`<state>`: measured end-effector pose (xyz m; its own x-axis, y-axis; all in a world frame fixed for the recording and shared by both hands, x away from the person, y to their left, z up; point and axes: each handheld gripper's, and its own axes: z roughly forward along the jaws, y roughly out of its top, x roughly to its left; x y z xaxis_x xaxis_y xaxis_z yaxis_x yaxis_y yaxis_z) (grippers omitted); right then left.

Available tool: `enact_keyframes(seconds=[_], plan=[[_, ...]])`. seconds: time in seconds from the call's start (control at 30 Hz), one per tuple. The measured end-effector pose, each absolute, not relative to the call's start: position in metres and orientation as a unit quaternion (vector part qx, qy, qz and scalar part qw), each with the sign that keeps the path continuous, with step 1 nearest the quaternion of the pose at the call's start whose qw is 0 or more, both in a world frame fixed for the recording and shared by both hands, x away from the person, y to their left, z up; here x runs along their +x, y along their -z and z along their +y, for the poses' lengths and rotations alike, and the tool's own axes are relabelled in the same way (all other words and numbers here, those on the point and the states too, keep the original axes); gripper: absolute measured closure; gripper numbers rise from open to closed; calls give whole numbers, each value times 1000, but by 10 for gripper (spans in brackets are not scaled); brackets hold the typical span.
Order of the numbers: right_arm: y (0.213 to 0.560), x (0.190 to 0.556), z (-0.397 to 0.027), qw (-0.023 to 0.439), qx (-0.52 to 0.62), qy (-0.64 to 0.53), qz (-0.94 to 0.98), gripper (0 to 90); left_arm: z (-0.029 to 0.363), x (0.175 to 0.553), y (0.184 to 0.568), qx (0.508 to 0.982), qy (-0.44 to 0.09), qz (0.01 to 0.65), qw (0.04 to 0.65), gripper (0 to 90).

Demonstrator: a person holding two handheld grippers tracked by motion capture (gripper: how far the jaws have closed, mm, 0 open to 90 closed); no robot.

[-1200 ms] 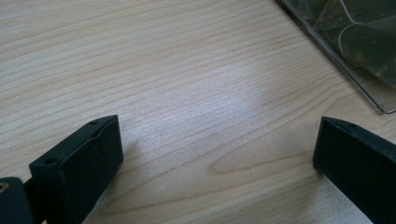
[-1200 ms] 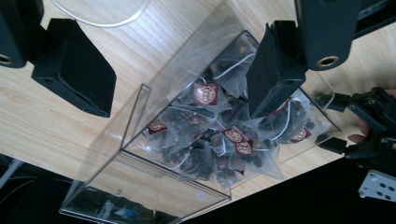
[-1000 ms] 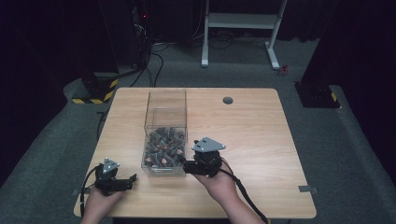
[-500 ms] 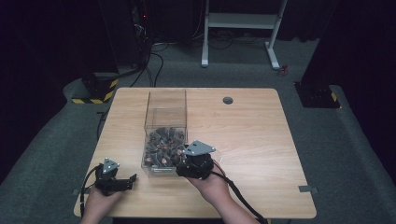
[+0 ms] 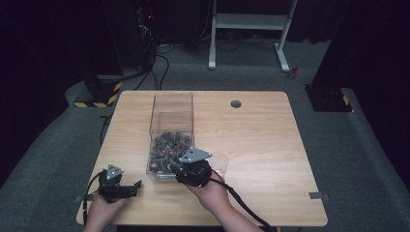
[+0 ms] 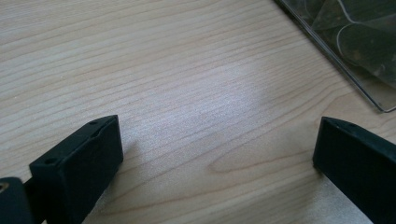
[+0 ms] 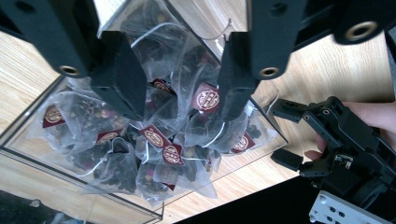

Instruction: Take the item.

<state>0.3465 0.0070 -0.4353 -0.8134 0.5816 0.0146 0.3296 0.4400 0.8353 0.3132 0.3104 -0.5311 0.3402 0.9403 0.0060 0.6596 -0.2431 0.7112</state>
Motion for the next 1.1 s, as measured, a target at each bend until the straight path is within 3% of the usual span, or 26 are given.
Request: enact_keyframes(seconds=[0.8,1.1], plan=[[442,346,14,138,275,-436,846,887,310,313,531,756,-224,529,314,19],[442,345,12,137,273,-448,840,900,310,313,531,756,-224,529,314,19]])
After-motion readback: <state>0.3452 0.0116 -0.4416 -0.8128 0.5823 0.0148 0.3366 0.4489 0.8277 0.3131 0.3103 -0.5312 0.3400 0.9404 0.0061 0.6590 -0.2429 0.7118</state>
